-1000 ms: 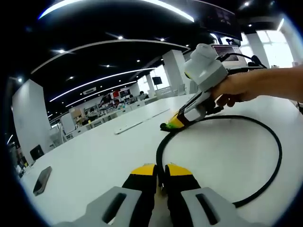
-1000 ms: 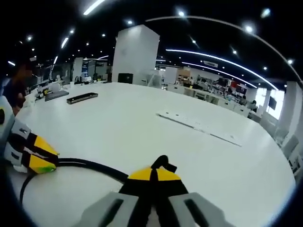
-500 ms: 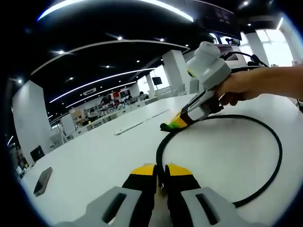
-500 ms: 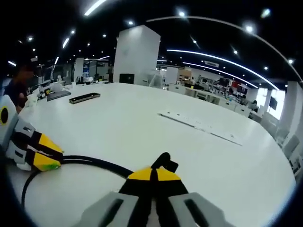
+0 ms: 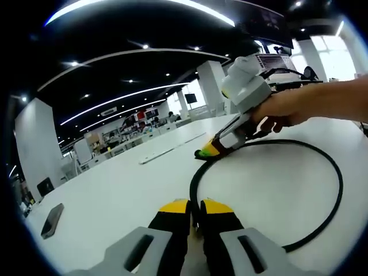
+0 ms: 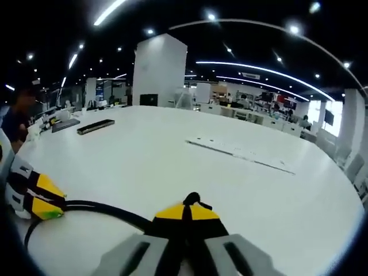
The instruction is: Find the charging cable on the desk, coil it up and secure with Velcro.
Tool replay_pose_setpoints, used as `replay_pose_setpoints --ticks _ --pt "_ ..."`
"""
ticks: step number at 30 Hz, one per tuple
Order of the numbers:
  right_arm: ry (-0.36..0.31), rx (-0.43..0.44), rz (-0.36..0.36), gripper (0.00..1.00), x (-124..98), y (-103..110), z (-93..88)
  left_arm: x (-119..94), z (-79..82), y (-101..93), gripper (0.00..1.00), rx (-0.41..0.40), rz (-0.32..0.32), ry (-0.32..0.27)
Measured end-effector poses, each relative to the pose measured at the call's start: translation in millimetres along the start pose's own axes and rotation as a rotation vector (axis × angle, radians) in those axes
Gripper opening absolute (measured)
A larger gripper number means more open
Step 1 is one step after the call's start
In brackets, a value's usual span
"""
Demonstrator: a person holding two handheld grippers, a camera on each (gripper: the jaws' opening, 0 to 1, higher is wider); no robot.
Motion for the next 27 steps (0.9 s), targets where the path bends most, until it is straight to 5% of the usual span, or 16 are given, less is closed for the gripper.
replay_pose_setpoints --ticks 27 --pt "-0.035 -0.044 0.001 0.03 3.0 -5.0 0.5 0.1 0.6 -0.7 0.08 -0.005 0.0 0.0"
Point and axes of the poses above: the point that each gripper's makers call its tool centre point, and the gripper's own axes: x roughly forward along the fingers, y roughly to its left, z roughly out of its top, the point moved 7 cm from there along -x, roughly backward along the fingers, and after that the axes turned 1 degree about x, right-handed, at the moved point
